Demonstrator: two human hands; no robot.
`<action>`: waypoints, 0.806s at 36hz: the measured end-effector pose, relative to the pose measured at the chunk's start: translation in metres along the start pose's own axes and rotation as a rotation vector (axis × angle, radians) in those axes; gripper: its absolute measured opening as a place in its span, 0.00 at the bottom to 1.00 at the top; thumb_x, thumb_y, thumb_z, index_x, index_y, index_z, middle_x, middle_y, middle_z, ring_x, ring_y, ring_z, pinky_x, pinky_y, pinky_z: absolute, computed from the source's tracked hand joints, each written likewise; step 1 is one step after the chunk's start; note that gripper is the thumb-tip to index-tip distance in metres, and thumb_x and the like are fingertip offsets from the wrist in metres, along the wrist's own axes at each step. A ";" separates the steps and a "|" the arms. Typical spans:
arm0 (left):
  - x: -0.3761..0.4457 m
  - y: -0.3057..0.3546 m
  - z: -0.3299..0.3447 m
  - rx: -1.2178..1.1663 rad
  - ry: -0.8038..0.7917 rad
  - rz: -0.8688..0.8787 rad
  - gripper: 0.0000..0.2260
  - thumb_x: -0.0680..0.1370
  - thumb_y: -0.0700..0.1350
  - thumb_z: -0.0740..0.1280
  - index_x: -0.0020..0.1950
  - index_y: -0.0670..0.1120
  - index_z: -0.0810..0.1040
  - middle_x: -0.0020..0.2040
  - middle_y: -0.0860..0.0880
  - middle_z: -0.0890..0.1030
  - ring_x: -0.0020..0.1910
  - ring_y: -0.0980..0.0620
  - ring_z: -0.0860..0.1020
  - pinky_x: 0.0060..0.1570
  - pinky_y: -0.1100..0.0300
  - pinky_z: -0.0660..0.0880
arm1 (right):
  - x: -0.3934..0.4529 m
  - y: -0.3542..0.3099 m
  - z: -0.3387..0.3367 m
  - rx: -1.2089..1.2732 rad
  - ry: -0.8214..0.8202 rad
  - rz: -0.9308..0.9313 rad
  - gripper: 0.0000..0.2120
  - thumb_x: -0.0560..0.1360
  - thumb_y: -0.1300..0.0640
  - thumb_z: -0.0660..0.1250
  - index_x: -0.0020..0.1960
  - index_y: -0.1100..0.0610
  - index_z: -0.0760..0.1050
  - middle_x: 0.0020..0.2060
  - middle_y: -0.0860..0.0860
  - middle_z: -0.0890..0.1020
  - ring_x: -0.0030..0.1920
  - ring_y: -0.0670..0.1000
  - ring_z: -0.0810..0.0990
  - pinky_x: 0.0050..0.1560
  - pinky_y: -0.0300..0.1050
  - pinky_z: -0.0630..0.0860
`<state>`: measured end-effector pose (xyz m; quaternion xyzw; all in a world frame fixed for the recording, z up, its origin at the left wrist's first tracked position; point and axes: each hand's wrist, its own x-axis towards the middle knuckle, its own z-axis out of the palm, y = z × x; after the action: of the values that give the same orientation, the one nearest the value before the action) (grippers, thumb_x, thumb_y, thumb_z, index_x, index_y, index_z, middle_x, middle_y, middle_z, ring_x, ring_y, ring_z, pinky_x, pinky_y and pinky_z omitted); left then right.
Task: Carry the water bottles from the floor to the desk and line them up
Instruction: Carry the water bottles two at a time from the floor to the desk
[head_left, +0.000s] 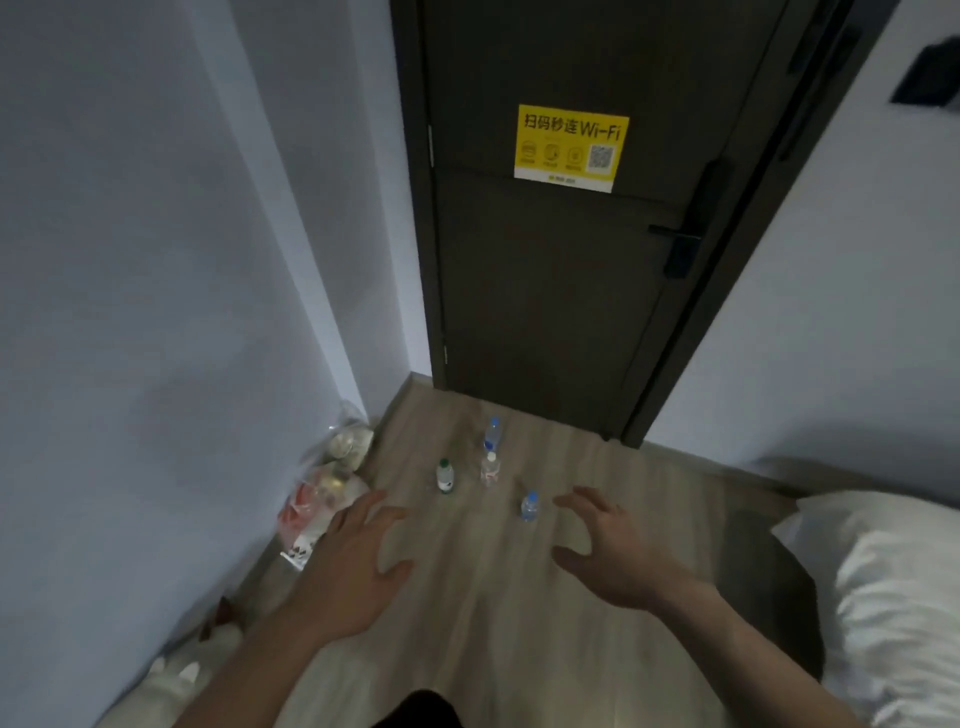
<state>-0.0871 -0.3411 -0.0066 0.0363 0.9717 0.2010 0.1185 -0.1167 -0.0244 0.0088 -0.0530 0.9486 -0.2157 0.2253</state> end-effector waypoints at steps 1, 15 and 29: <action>0.011 0.000 -0.001 0.003 -0.002 -0.012 0.27 0.77 0.58 0.68 0.75 0.59 0.65 0.79 0.54 0.58 0.77 0.50 0.60 0.70 0.59 0.61 | 0.014 0.001 -0.006 -0.005 -0.002 -0.011 0.33 0.80 0.43 0.67 0.81 0.47 0.60 0.81 0.48 0.58 0.79 0.52 0.61 0.77 0.47 0.62; 0.237 -0.053 0.002 -0.050 -0.132 -0.128 0.29 0.73 0.63 0.65 0.73 0.59 0.67 0.78 0.54 0.60 0.74 0.50 0.63 0.70 0.56 0.65 | 0.241 0.011 -0.066 -0.016 -0.084 -0.016 0.30 0.80 0.47 0.68 0.79 0.47 0.62 0.79 0.48 0.60 0.79 0.50 0.60 0.74 0.38 0.58; 0.488 -0.104 0.061 -0.034 -0.451 -0.195 0.30 0.74 0.57 0.63 0.76 0.52 0.65 0.74 0.51 0.63 0.70 0.47 0.67 0.66 0.55 0.70 | 0.480 0.034 -0.047 0.022 -0.293 0.148 0.30 0.80 0.51 0.67 0.79 0.50 0.62 0.75 0.49 0.64 0.72 0.52 0.70 0.70 0.41 0.68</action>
<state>-0.5472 -0.3550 -0.2079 -0.0158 0.9161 0.1915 0.3518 -0.5671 -0.0707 -0.1622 -0.0113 0.9046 -0.1988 0.3769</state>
